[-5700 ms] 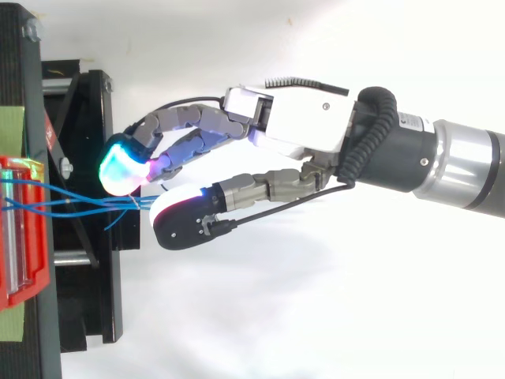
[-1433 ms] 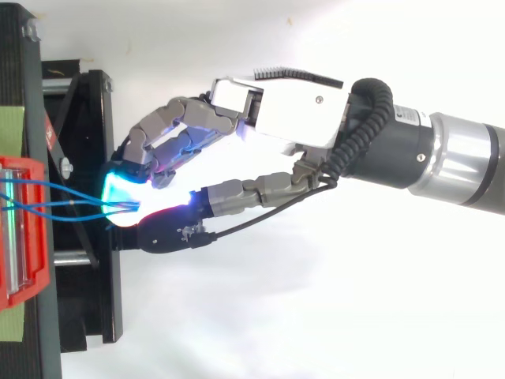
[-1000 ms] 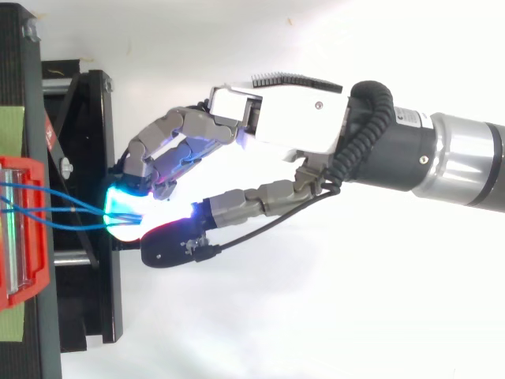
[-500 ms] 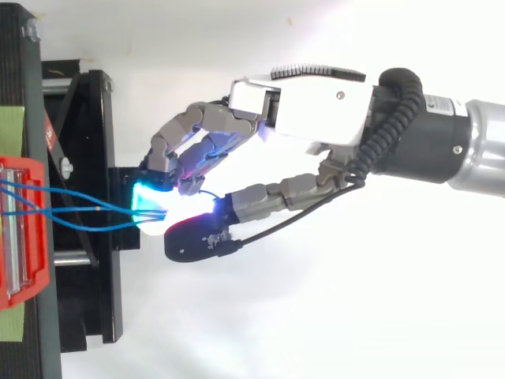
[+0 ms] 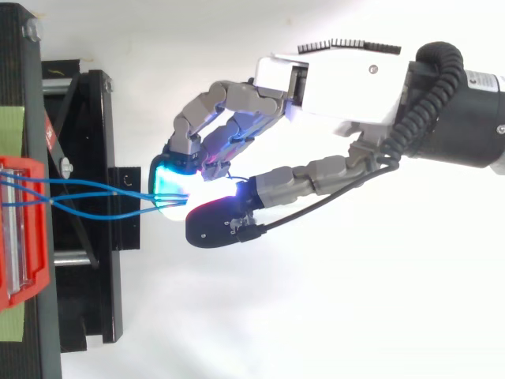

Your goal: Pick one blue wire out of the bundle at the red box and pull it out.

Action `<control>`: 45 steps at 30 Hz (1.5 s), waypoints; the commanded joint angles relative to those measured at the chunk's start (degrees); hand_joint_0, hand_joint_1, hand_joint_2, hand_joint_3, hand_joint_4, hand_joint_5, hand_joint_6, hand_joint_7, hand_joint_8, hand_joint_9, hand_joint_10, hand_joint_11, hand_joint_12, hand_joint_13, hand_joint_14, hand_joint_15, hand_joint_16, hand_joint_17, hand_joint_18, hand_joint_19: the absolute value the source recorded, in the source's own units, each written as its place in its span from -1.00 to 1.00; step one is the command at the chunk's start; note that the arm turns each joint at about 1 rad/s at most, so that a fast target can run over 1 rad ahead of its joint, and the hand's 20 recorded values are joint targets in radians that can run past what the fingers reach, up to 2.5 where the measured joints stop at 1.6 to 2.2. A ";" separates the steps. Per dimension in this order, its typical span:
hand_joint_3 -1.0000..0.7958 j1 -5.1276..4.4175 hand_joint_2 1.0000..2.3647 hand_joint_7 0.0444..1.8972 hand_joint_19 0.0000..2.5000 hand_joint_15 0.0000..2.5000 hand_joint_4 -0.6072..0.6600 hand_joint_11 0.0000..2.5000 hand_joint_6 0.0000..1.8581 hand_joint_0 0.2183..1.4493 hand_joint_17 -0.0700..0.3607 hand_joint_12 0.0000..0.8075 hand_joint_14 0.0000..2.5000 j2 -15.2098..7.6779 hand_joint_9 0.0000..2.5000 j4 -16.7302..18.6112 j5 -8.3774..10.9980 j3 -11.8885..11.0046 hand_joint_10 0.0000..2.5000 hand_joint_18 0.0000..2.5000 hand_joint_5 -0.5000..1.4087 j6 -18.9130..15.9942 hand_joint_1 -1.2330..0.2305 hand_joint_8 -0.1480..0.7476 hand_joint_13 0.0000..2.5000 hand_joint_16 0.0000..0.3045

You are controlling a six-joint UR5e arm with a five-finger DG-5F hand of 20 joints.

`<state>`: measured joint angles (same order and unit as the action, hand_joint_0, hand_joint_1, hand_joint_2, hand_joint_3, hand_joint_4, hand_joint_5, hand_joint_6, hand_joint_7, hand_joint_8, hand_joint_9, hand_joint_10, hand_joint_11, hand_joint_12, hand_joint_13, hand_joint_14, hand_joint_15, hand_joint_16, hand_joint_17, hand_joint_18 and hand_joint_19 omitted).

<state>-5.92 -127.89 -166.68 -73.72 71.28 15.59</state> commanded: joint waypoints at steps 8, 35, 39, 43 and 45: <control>-0.04 -0.14 -0.98 -0.13 -0.72 -0.68 0.14 -0.64 0.05 -0.33 -0.11 0.05 -0.99 0.01 -0.35 1.53 0.25 -0.53 -0.99 -0.40 -0.65 -0.21 -0.33 0.16 -0.33 -0.65; -0.16 0.21 -0.98 -0.12 -0.71 -0.68 0.08 -0.64 0.05 -0.26 -0.17 -0.02 -0.99 2.29 -0.39 -2.07 -0.37 -0.53 -0.99 -0.43 -0.67 -0.21 -0.41 0.08 -0.36 -0.68; -0.18 0.21 -0.98 -0.12 -0.71 -0.68 0.09 -0.64 0.05 -0.24 -0.17 -0.02 -0.99 2.29 -0.38 -2.51 -0.46 -0.61 -0.99 -0.43 -0.67 -0.30 -0.44 0.08 -0.36 -0.68; -0.21 0.21 -0.98 -0.11 -0.71 -0.68 0.11 -0.64 0.05 -0.24 -0.17 -0.02 -0.99 2.47 -0.39 -3.21 -0.72 -0.53 -0.99 -0.42 -0.67 -0.21 -0.47 0.08 -0.36 -0.68; -0.23 0.30 -0.98 -0.11 -0.71 -0.68 0.13 -0.64 0.05 -0.24 -0.17 -0.02 -0.99 2.64 -0.39 -3.48 -0.81 -0.53 -0.99 -0.42 -0.67 -0.30 -0.48 0.07 -0.35 -0.68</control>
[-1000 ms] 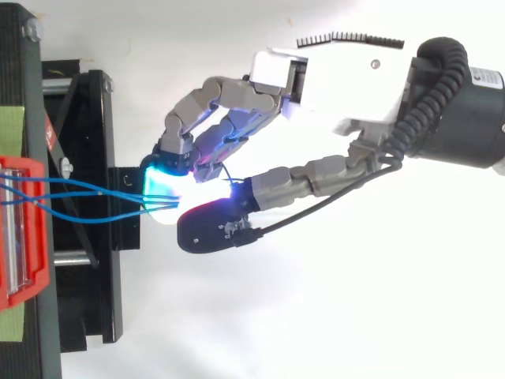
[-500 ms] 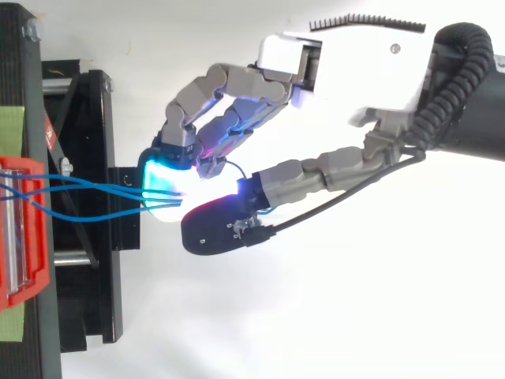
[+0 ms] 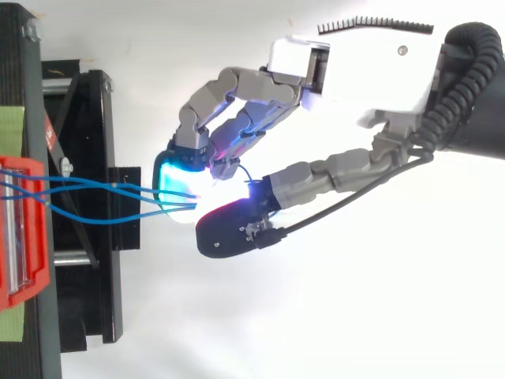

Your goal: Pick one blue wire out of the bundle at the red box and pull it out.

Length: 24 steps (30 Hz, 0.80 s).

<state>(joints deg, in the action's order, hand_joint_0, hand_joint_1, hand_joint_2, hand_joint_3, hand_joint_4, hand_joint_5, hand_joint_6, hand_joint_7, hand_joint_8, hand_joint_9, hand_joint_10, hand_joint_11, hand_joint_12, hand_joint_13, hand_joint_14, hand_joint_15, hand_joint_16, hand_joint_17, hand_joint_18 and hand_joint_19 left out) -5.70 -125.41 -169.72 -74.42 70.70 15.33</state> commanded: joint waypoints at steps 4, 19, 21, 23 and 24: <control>-0.27 0.08 -0.99 -0.12 -0.71 -0.68 0.17 -0.64 0.05 -0.24 -0.16 -0.02 -0.99 0.78 -0.39 -0.96 -0.20 0.05 -0.99 -0.42 -0.67 0.14 -0.49 0.07 -0.35 -0.68; -0.30 -0.27 -0.99 -0.13 -0.67 -0.67 0.24 -0.64 0.04 -0.39 -0.16 -0.01 -0.99 1.48 -0.36 -2.72 -0.20 0.05 -0.99 -0.43 -0.66 -0.04 -0.33 0.09 -0.34 -0.68; -0.30 -0.27 -0.99 -0.13 -0.66 -0.67 0.24 -0.64 0.04 -0.39 -0.16 -0.02 -0.99 1.48 -0.35 -2.72 -0.11 0.05 -0.99 -0.43 -0.65 0.05 -0.32 0.09 -0.34 -0.68; -0.31 -0.27 -0.99 -0.13 -0.66 -0.66 0.25 -0.64 0.03 -0.41 -0.16 -0.01 -0.99 1.48 -0.35 -2.72 -0.20 0.05 -0.99 -0.43 -0.65 -0.04 -0.29 0.09 -0.34 -0.68; -0.31 -0.36 -0.99 -0.13 -0.66 -0.66 0.24 -0.64 0.03 -0.41 -0.16 -0.01 -0.99 1.48 -0.35 -2.72 -0.20 -0.03 -0.99 -0.43 -0.65 -0.04 -0.29 0.09 -0.34 -0.68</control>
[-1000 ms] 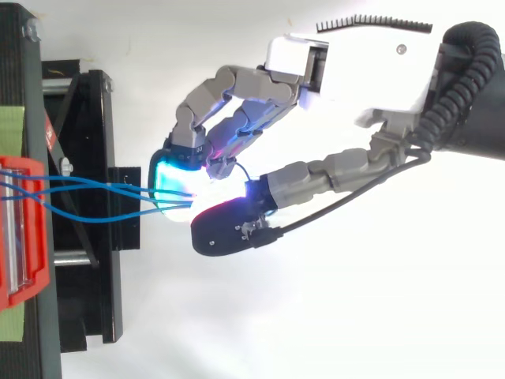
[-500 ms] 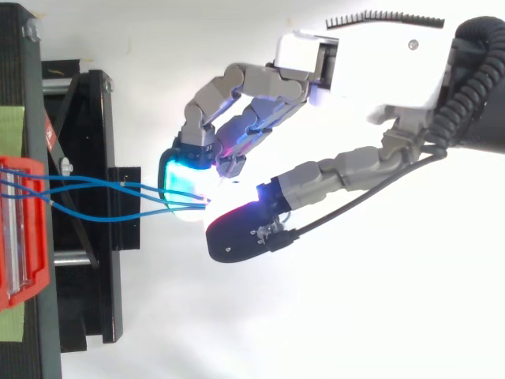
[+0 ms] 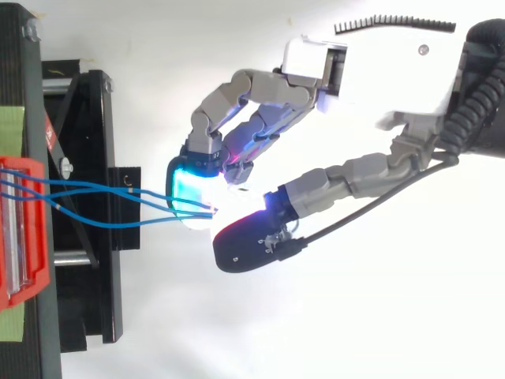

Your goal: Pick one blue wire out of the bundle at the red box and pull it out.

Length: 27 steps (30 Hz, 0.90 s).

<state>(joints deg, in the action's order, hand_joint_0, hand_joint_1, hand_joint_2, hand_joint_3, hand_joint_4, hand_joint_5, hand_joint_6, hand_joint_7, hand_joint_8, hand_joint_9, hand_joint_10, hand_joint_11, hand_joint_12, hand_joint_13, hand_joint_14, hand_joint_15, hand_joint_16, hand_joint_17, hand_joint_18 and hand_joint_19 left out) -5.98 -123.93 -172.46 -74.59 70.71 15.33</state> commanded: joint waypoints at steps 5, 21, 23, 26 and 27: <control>-0.34 -0.08 -0.99 -0.13 -0.66 -0.67 0.25 -0.64 0.03 -0.44 -0.15 0.00 -0.99 0.01 -0.35 0.02 -0.03 -0.05 -0.99 -0.43 -0.65 -0.47 -0.25 0.10 -0.34 -0.67; -0.37 -0.17 -0.99 -0.12 -0.66 -0.66 0.26 -0.63 0.03 -0.45 -0.14 0.00 -0.99 0.10 -0.34 -0.25 -0.03 -0.05 -0.99 -0.43 -0.65 -2.93 -0.29 0.11 -0.34 -0.67; -0.41 -0.17 -1.00 -0.12 -0.66 -0.66 0.26 -0.63 0.03 -0.48 -0.13 0.02 -0.99 0.10 -0.34 -0.25 -0.03 -0.05 -0.99 -0.42 -0.65 -3.20 -0.28 0.12 -0.33 -0.66; -0.44 -0.17 -1.00 -0.13 -0.66 -0.66 0.27 -0.63 0.03 -0.50 -0.13 0.03 -0.99 0.10 -0.34 -0.25 -0.03 -0.05 -0.99 -0.42 -0.65 -3.28 -0.28 0.12 -0.33 -0.66; -0.44 -0.17 -1.00 -0.13 -0.65 -0.66 0.27 -0.63 0.03 -0.50 -0.13 0.03 -0.99 0.10 -0.34 -0.25 -0.03 -0.05 -0.99 -0.42 -0.65 -3.28 -0.28 0.12 -0.33 -0.66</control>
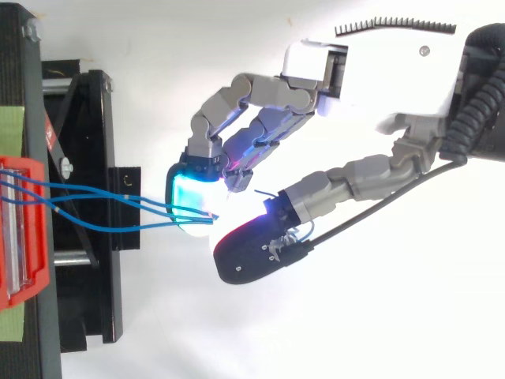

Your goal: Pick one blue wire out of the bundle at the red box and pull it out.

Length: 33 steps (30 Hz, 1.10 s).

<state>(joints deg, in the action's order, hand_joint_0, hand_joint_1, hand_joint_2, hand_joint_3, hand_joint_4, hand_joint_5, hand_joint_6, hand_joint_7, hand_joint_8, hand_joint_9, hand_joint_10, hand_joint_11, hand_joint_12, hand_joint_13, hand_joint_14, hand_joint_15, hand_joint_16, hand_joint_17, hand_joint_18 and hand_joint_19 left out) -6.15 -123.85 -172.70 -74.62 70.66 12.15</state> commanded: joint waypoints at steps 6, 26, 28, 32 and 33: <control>-0.44 0.00 -1.00 -0.13 -0.66 -0.67 0.28 -0.63 0.03 -0.50 -0.12 0.04 -0.99 -0.07 -0.34 -1.32 -1.05 0.00 -0.99 -0.41 -0.65 -0.11 -0.28 0.12 -0.33 -0.65; -0.21 0.00 -0.98 -0.08 -0.67 -0.66 0.20 -0.63 0.03 -0.34 -0.16 0.00 -0.99 0.10 -0.33 -1.76 -1.23 0.00 -0.99 -0.39 -0.65 -1.07 -0.35 0.11 -0.31 -0.67; -0.22 0.00 -0.98 -0.10 -0.67 -0.66 0.18 -0.63 0.04 -0.32 -0.16 0.00 -0.99 0.19 -0.33 -1.76 -1.23 0.00 -0.99 -0.38 -0.65 -1.16 -0.39 0.11 -0.31 -0.68; -0.27 -0.09 -0.99 -0.12 -0.68 -0.67 0.18 -0.62 0.04 -0.27 -0.16 0.00 -0.99 0.63 -0.35 -2.02 -1.14 0.00 -0.99 -0.37 -0.66 -1.16 -0.48 0.08 -0.31 -0.68; -0.28 0.00 -0.99 -0.13 -0.68 -0.67 0.19 -0.62 0.05 -0.26 -0.16 0.00 -0.99 0.81 -0.35 -2.46 -1.14 0.00 -0.99 -0.37 -0.66 -1.16 -0.49 0.08 -0.31 -0.68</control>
<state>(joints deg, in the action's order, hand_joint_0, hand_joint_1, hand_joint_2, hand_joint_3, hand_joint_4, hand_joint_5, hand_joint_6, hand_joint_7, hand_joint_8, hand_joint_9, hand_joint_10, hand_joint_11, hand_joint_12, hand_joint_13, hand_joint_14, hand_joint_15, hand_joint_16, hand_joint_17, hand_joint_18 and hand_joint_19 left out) -6.18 -123.41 -174.62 -75.79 70.66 11.01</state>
